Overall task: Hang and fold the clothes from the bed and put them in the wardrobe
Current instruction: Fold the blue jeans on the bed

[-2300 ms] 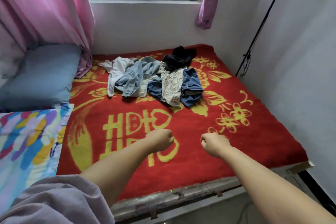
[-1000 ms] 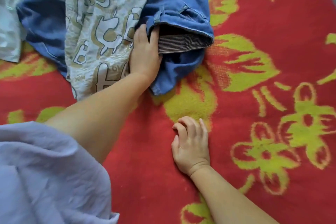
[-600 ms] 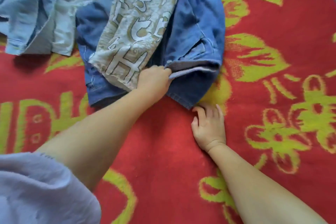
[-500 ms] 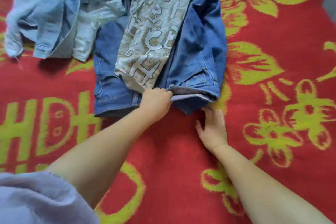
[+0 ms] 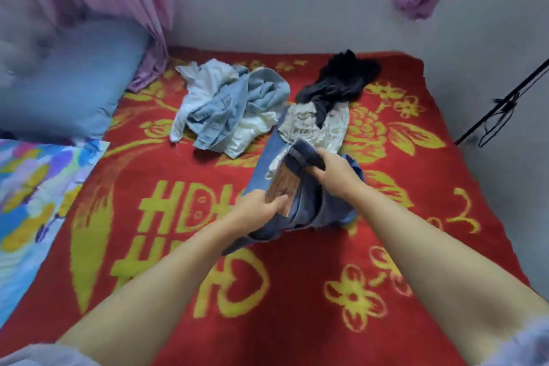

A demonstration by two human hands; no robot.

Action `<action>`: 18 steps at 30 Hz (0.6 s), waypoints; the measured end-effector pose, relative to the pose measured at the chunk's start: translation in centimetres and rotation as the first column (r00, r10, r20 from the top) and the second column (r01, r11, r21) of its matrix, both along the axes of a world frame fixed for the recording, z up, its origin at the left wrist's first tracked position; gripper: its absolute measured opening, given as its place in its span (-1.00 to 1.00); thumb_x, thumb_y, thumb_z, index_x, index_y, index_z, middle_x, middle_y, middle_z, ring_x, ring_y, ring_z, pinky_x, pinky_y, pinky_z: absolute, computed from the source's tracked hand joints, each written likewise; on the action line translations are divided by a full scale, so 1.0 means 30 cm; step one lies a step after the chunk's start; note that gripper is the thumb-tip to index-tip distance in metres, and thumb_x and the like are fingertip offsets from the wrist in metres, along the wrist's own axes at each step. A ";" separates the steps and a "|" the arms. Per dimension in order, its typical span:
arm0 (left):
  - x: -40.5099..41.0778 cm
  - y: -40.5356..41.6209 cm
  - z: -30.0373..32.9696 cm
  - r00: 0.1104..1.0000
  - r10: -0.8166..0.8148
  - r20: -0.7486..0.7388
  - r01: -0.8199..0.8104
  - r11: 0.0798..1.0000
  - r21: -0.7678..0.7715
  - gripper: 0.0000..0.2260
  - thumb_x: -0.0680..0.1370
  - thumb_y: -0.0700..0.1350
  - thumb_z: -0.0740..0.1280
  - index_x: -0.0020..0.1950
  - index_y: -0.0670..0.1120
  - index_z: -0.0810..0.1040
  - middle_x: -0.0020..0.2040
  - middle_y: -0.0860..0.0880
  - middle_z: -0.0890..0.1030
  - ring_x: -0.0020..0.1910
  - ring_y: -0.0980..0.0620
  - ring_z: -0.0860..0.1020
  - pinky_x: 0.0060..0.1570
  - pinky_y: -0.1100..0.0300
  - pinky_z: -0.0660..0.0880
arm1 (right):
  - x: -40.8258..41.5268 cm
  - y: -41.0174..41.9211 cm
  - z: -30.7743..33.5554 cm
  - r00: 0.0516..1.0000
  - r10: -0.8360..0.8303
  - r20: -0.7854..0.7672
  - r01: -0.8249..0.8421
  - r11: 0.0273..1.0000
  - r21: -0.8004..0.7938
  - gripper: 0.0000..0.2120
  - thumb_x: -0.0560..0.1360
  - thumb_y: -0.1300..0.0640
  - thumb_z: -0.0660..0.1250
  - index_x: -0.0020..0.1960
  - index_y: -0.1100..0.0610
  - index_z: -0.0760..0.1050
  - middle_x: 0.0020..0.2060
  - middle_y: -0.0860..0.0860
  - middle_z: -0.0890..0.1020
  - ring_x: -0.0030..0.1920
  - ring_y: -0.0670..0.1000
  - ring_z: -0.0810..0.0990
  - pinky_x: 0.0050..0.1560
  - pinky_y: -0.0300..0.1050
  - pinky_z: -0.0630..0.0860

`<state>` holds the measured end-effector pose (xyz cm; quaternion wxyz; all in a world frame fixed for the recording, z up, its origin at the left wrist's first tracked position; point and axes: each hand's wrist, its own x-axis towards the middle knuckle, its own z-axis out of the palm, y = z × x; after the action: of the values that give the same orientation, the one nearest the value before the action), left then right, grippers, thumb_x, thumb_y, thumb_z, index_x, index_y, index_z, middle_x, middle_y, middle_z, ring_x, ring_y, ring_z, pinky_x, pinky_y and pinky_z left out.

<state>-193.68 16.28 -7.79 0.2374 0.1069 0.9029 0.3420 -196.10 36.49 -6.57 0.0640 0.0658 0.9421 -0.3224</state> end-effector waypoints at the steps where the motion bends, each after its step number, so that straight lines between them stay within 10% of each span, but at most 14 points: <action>1: 0.008 -0.052 0.049 0.999 0.048 0.020 -0.051 0.986 0.161 -0.79 0.59 -0.03 0.27 -0.03 -0.16 0.58 -0.11 -0.10 0.61 -0.07 0.00 0.53 -0.06 0.14 0.44 | -0.016 -0.052 0.072 0.999 0.025 -0.032 -0.024 1.000 0.015 -0.75 0.55 0.16 0.29 0.21 0.20 0.45 0.12 0.18 0.59 0.15 0.18 0.53 0.02 -0.06 0.40; 4: 0.013 -0.230 0.203 0.994 0.106 0.005 -0.098 0.904 0.416 -0.71 0.58 -0.22 0.29 0.30 -0.07 0.42 0.13 0.05 0.56 0.13 0.12 0.52 0.02 0.49 0.36 | -0.064 -0.238 0.256 0.986 0.075 -0.152 -0.071 0.997 0.032 -0.78 0.57 0.18 0.25 0.20 0.21 0.44 0.13 0.20 0.58 0.16 0.18 0.52 -0.05 -0.13 0.31; 7: 0.020 -0.418 0.315 0.974 0.221 0.056 -0.219 0.837 0.502 -0.48 0.56 -0.17 0.33 0.48 -0.10 0.22 0.25 0.06 0.53 0.24 0.15 0.50 0.27 0.30 0.36 | -0.086 -0.459 0.384 0.971 0.063 -0.231 -0.078 0.995 -0.054 -0.79 0.58 0.16 0.23 0.20 0.17 0.45 0.11 0.14 0.58 0.10 0.09 0.51 -0.07 -0.19 0.27; 13: 0.106 -0.837 0.552 0.820 0.571 -0.040 -0.463 0.702 0.541 -0.94 0.55 -0.15 0.35 0.00 -0.07 0.58 -0.05 -0.01 0.62 -0.20 0.20 0.54 -0.17 0.41 0.46 | -0.084 -0.991 0.559 0.970 0.051 -0.238 -0.143 0.910 -0.389 -0.89 0.58 0.19 0.19 0.08 0.13 0.43 0.01 0.20 0.56 0.03 0.17 0.54 0.03 0.12 0.51; 18: 0.195 -1.004 0.950 0.724 0.635 -0.268 -0.427 0.718 0.550 -0.94 0.53 -0.09 0.34 -0.08 -0.06 0.57 -0.11 -0.05 0.64 -0.13 0.02 0.59 -0.04 0.20 0.50 | -0.054 -1.331 0.844 0.962 0.033 -0.273 -0.241 0.575 -0.782 -0.88 0.59 0.29 0.17 0.09 0.21 0.44 -0.13 0.21 0.53 -0.13 0.13 0.51 -0.05 0.17 0.52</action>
<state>-187.83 -13.85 20.70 -0.1156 -0.0384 0.8174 0.5630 -197.71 -3.44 18.76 0.0033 -0.0816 0.6950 -0.7144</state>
